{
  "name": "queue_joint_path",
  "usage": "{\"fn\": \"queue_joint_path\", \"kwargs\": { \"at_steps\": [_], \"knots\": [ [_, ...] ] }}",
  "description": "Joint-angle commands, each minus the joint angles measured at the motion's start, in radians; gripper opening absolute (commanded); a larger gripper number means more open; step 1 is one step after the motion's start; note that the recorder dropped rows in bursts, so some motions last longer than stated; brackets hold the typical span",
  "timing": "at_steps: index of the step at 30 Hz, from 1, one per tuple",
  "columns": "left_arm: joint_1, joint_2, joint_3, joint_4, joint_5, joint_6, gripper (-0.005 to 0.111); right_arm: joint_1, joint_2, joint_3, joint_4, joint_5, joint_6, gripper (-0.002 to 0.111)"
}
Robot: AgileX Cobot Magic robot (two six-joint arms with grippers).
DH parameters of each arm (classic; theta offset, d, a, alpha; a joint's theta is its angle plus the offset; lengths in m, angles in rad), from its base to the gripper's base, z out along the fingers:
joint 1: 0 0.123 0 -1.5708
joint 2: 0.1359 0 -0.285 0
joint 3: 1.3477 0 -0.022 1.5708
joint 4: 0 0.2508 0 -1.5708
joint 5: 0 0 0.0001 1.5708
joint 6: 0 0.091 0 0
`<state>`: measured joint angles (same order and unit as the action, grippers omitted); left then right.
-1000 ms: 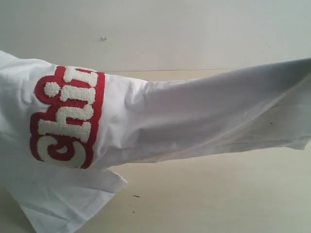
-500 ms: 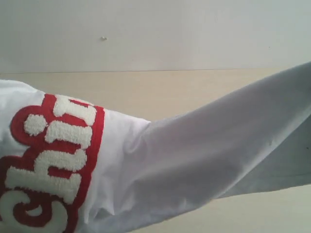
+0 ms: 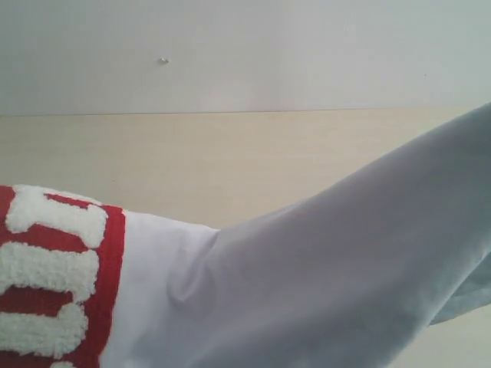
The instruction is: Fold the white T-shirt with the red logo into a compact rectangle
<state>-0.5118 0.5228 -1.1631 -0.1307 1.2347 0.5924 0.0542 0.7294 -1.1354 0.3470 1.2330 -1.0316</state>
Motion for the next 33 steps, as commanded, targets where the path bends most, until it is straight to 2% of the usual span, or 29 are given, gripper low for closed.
{"fn": "queue_joint_path", "kwargs": {
  "at_steps": [1, 8, 13, 18, 28, 33],
  "knots": [
    [-0.007, 0.058, 0.085, 0.092, -0.014, -0.014, 0.000, 0.004, 0.034, 0.046, -0.003, -0.012, 0.032, 0.000],
    [-0.007, 0.263, 0.277, 0.289, -0.014, 0.064, 0.000, 0.004, 0.171, 0.160, -0.118, -0.012, 0.030, 0.000],
    [0.020, 0.436, 0.361, 0.394, -0.281, 0.058, 0.000, 0.004, 0.315, 0.201, -0.194, -0.123, 0.030, 0.000],
    [0.144, 0.640, 0.369, 0.415, -0.515, 0.058, 0.000, 0.004, 0.500, 0.201, -0.301, -0.281, 0.032, 0.000],
    [0.324, 0.982, 0.369, 0.415, -0.943, 0.058, 0.000, 0.001, 0.856, 0.201, -0.405, -0.639, 0.131, 0.000],
    [0.405, 1.117, 0.369, 0.413, -1.109, 0.055, 0.000, 0.001, 0.993, 0.201, -0.582, -0.751, 0.283, 0.000]
  ]
}}
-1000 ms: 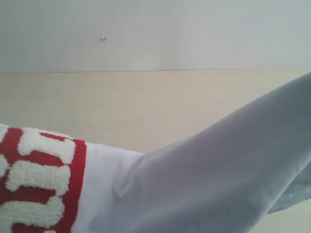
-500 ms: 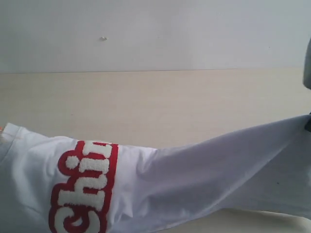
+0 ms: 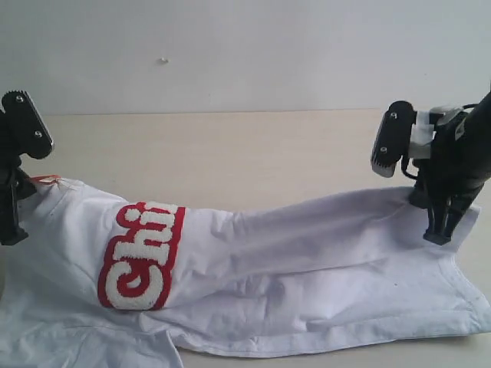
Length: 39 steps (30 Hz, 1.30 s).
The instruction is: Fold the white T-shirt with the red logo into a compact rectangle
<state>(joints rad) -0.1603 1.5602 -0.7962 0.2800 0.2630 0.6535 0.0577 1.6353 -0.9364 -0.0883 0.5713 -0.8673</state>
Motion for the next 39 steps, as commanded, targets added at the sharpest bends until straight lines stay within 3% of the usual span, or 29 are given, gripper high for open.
{"fn": "queue_joint_path", "kwargs": {
  "at_steps": [1, 5, 9, 19, 23, 30, 34, 36, 39],
  "knots": [
    [0.066, 0.097, 0.002, -0.003, -0.163, -0.007, 0.000, -0.002, 0.103, 0.002, -0.194, -0.111, 0.173, 0.000],
    [0.103, 0.170, 0.002, -0.008, -0.298, -0.030, 0.000, -0.011, 0.166, -0.002, -0.464, -0.193, 0.456, 0.000],
    [0.112, 0.225, 0.002, -0.008, -0.394, -0.037, 0.000, -0.025, 0.215, -0.040, -0.617, -0.200, 0.689, 0.000],
    [0.117, 0.317, 0.002, -0.075, -0.530, -0.034, 0.000, -0.025, 0.260, -0.088, -0.652, -0.218, 0.715, 0.002],
    [0.128, 0.319, -0.002, -0.160, -0.599, -0.034, 0.000, -0.025, 0.266, -0.088, -0.652, -0.218, 0.721, 0.015],
    [0.139, 0.319, -0.009, -0.198, -0.601, -0.049, 0.000, -0.025, 0.266, -0.088, -0.652, -0.214, 0.726, 0.060],
    [0.139, 0.319, -0.009, -0.198, -0.609, -0.057, 0.000, -0.025, 0.266, -0.088, -0.647, -0.212, 0.727, 0.067],
    [0.139, 0.319, -0.009, -0.198, -0.614, -0.064, 0.007, -0.025, 0.266, -0.088, -0.647, -0.212, 0.736, 0.067],
    [0.139, 0.319, -0.009, -0.198, -0.646, -0.116, 0.045, -0.023, 0.266, -0.088, -0.619, -0.209, 0.739, 0.067]
  ]
}}
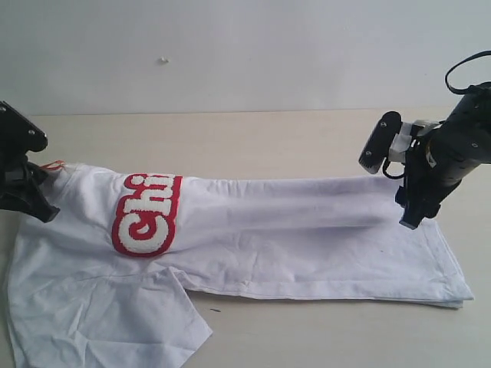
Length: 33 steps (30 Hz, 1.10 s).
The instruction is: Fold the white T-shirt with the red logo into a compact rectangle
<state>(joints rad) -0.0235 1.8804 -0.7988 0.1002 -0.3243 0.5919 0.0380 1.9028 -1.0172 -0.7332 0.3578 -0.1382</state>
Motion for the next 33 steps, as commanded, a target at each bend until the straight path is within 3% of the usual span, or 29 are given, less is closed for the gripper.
{"fn": "queue_joint_path", "kwargs": {
  "at_steps": [1, 3, 8, 14, 20, 25, 30, 33],
  "knots": [
    [0.003, -0.001, -0.006, -0.019, -0.080, -0.055, 0.052, -0.003, -0.001, -0.007, 0.034, 0.009, 0.009, 0.067],
    [0.003, -0.001, -0.015, -0.071, -0.119, -0.055, 0.061, -0.003, -0.001, -0.007, 0.038, 0.024, 0.009, 0.067],
    [0.025, -0.001, -0.064, -0.229, -0.123, -0.038, 0.061, -0.003, -0.005, -0.007, 0.038, 0.076, 0.009, 0.067],
    [0.073, -0.001, -0.066, -0.229, -0.073, -0.030, 0.061, -0.003, -0.007, -0.007, 0.083, 0.106, 0.009, 0.067],
    [0.073, -0.021, -0.066, -0.288, -0.046, -0.082, 0.061, -0.003, -0.007, -0.007, 0.168, 0.120, 0.001, 0.063],
    [0.086, -0.055, -0.066, -0.486, 0.091, -0.077, 0.059, -0.003, -0.027, -0.007, 0.287, 0.150, -0.078, 0.049],
    [0.126, -0.082, -0.066, -0.730, 0.381, -0.170, 0.041, -0.003, -0.072, -0.007, 0.403, 0.141, -0.080, 0.044],
    [0.139, -0.082, -0.066, -0.740, 0.538, -0.199, 0.035, -0.003, -0.091, -0.007, 0.470, 0.178, -0.084, 0.043]
  ]
}}
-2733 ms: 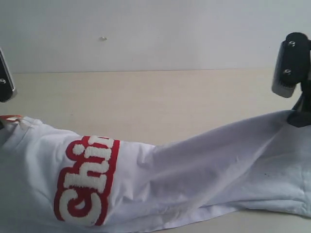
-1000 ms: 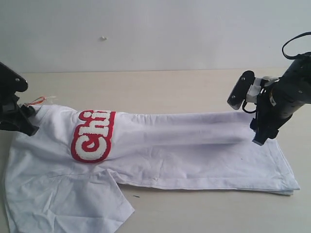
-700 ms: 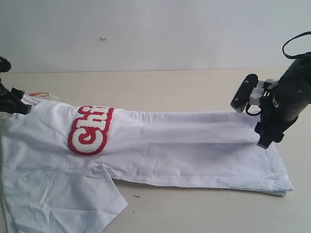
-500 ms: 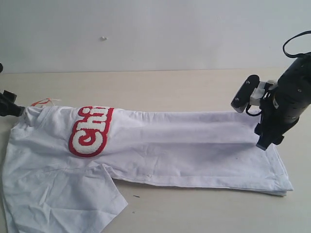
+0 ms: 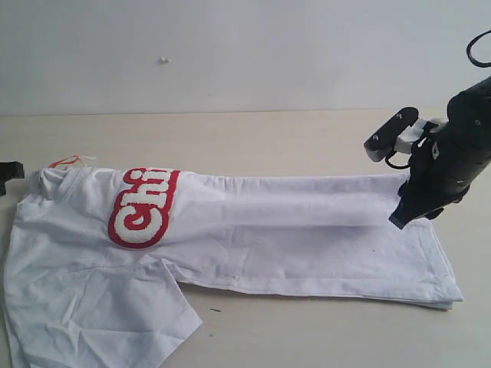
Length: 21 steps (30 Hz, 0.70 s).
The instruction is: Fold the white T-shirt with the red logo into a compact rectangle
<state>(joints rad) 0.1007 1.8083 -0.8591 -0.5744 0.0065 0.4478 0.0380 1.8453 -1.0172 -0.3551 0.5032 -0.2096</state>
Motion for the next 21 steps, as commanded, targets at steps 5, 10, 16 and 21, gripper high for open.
{"fn": "queue_joint_path", "kwargs": {
  "at_steps": [5, 10, 16, 21],
  "knots": [
    [0.029, -0.019, -0.005, -0.046, 0.406, -0.051, 0.016, -0.003, -0.050, -0.007, 0.292, 0.122, -0.142, 0.026],
    [0.031, -0.070, -0.004, -0.031, 0.553, -0.048, 0.000, -0.003, -0.055, -0.007, 0.523, 0.198, -0.270, 0.006],
    [0.031, -0.174, 0.024, -0.014, 0.662, -0.053, 0.001, -0.003, -0.061, -0.007, 0.607, 0.289, -0.305, 0.000],
    [0.031, -0.226, 0.116, 0.010, 0.721, -0.065, 0.030, -0.003, -0.065, -0.007, 0.639, 0.333, -0.306, 0.000]
  ]
}}
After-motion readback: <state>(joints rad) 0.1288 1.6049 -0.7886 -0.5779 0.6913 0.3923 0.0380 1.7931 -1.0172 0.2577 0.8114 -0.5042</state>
